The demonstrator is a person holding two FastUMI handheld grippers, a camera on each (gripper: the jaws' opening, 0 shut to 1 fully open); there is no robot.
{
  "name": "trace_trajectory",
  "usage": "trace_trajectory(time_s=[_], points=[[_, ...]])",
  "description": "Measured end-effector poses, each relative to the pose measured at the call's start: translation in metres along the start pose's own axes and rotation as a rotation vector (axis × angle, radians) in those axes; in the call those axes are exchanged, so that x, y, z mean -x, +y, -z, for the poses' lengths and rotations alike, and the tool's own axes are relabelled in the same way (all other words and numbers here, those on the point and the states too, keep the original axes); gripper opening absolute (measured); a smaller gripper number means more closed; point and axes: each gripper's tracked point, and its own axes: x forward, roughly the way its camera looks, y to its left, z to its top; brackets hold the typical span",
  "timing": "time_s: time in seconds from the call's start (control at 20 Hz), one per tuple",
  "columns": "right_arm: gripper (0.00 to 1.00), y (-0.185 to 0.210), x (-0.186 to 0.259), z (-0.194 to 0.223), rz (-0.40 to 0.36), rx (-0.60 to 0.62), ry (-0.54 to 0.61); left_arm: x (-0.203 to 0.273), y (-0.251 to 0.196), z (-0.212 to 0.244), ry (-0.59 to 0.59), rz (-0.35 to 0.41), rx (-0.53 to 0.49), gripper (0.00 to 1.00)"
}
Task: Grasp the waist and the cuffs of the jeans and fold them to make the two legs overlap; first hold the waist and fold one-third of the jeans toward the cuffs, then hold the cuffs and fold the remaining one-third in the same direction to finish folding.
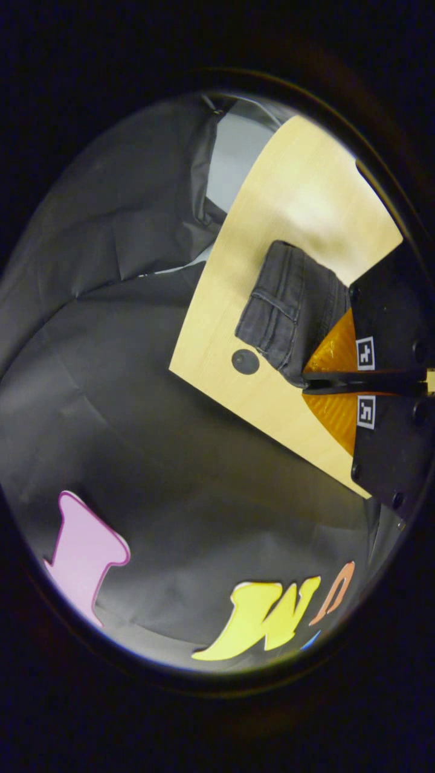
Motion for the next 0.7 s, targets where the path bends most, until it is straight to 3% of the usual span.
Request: trace_trajectory(time_s=[0.15, 0.3, 0.6, 0.65, 0.7], points=[[0.01, -0.005, -0.035, 0.003, 0.03, 0.033, 0.02, -0.038, 0.014, -0.005, 0.07, -0.061, -0.149, 0.03], [0.01, -0.008, -0.061, 0.004, 0.061, 0.075, 0.03, -0.069, 0.021, -0.008, 0.106, -0.105, -0.234, 0.04], [0.01, -0.019, -0.084, 0.009, 0.095, 0.075, 0.063, -0.087, 0.027, -0.01, 0.124, -0.135, -0.227, 0.06], [0.01, -0.022, -0.087, 0.011, 0.099, 0.067, 0.068, -0.087, 0.022, -0.008, 0.124, -0.111, -0.214, 0.1], [0.01, -0.023, -0.088, 0.011, 0.094, 0.061, 0.07, -0.091, 0.014, -0.007, 0.121, -0.093, -0.203, 0.2]])
